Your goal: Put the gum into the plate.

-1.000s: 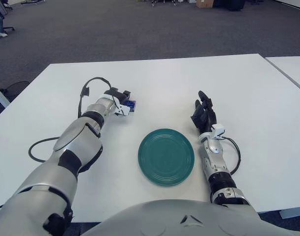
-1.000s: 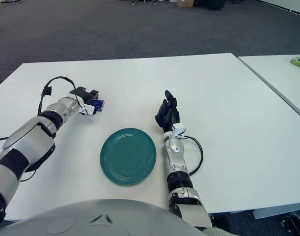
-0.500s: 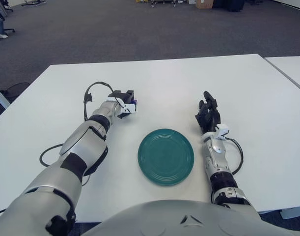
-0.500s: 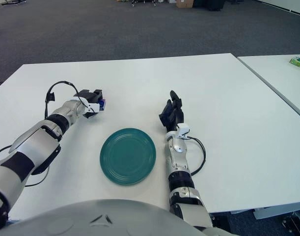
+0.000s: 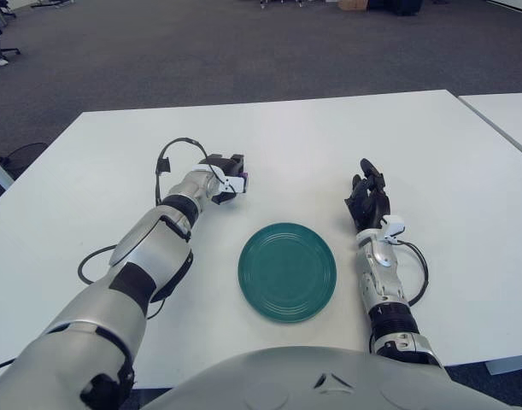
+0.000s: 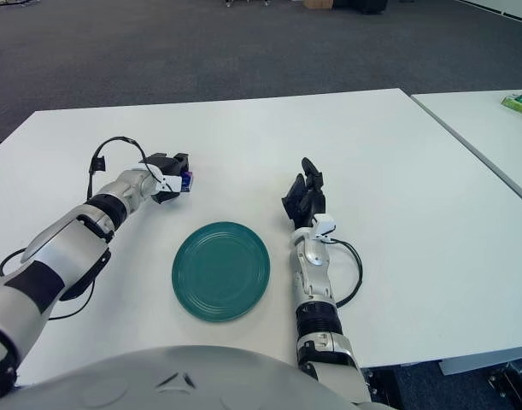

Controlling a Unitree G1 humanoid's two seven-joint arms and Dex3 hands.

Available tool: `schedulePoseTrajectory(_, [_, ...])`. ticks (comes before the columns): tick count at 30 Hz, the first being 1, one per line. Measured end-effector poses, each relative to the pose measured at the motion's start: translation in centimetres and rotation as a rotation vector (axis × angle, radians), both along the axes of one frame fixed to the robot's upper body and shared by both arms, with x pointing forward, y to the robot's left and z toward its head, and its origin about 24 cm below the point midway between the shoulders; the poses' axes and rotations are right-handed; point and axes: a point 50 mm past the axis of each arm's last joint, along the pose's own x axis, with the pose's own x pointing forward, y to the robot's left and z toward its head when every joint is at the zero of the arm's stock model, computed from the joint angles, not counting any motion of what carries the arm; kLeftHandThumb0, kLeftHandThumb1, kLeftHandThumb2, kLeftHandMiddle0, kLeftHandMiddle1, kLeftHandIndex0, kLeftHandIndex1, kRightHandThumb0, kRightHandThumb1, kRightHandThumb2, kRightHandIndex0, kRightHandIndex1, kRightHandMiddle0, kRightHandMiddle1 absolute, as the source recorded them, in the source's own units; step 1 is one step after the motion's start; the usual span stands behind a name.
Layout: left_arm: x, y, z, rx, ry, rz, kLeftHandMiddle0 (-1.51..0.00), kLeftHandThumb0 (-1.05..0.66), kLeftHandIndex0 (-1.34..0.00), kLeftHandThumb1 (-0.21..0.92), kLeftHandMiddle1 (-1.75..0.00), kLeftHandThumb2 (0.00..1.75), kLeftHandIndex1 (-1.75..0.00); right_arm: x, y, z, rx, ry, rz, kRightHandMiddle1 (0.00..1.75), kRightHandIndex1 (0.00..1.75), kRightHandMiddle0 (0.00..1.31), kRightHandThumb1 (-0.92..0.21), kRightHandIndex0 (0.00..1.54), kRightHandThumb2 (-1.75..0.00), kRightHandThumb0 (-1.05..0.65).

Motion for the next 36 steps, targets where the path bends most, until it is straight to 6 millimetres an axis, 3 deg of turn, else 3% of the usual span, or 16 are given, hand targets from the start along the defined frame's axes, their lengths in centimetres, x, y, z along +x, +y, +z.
schedulePoseTrajectory(4, [0.1, 0.6, 0.4, -0.029, -0.021, -0.006, -0.66, 0.0, -0.44, 0.29, -1.62, 1.31, -1.75, 0.0, 0.0, 0.1, 0.01, 0.0, 0.003, 0.62, 0.01, 0.0, -0.92, 0.22, -0.85, -0.71])
schedulePoseTrajectory(8, [0.5, 1.2, 1.4, -0.104, -0.082, -0.013, -0.77, 0.0, -0.55, 0.15, -1.57, 1.45, -1.75, 0.0, -0.2, 0.2, 0.023, -0.007, -0.006, 0.65, 0.01, 0.0, -0.92, 0.22, -0.83, -0.71])
schedulePoseTrajectory(12, [1.5, 2.5, 3.8, -0.169, -0.19, -0.009, -0.81, 0.0, -0.6, 0.09, -1.59, 1.53, -1.75, 0.1, -0.2, 0.3, 0.03, -0.006, -0.01, 0.67, 0.02, 0.0, -0.92, 0.24, -0.83, -0.71])
schedulePoseTrajectory(17, [3.5, 4.4, 9.3, -0.251, -0.346, -0.001, -0.84, 0.0, -0.65, 0.0, -1.65, 1.64, -1.75, 0.3, -0.3, 0.4, 0.029, -0.004, -0.016, 0.73, 0.03, 0.0, -0.92, 0.28, -0.84, -0.73])
schedulePoseTrajectory(20, [4.2, 5.3, 14.4, -0.352, -0.503, -0.047, -0.86, 0.0, -0.67, -0.02, -1.66, 1.68, -1.75, 0.3, -0.3, 0.4, 0.026, 0.0, -0.021, 0.75, 0.04, 0.0, -0.92, 0.3, -0.84, -0.74])
schedulePoseTrajectory(23, [4.1, 5.0, 19.3, -0.445, -0.661, -0.136, -0.88, 0.0, -0.68, -0.04, -1.66, 1.69, -1.75, 0.4, -0.3, 0.3, 0.027, 0.004, -0.025, 0.76, 0.04, 0.0, -0.92, 0.31, -0.84, -0.74])
schedulePoseTrajectory(27, [3.4, 4.2, 23.2, -0.516, -0.785, -0.237, -0.89, 0.0, -0.68, -0.04, -1.64, 1.69, -1.75, 0.5, -0.4, 0.1, 0.033, 0.013, -0.024, 0.76, 0.04, 0.0, -0.92, 0.32, -0.83, -0.75])
schedulePoseTrajectory(31, [2.2, 3.0, 24.0, -0.551, -0.821, -0.347, -0.91, 0.0, -0.68, -0.05, -1.61, 1.69, -1.75, 0.7, -0.4, 0.0, 0.062, 0.017, -0.011, 0.76, 0.03, 0.0, -0.92, 0.33, -0.83, -0.74])
schedulePoseTrajectory(36, [0.2, 0.9, 22.2, -0.587, -0.758, -0.481, -0.92, 0.0, -0.69, -0.07, -1.61, 1.7, -1.75, 1.0, -0.3, -0.1, 0.088, 0.012, 0.009, 0.74, 0.02, 0.0, -0.92, 0.33, -0.85, -0.74])
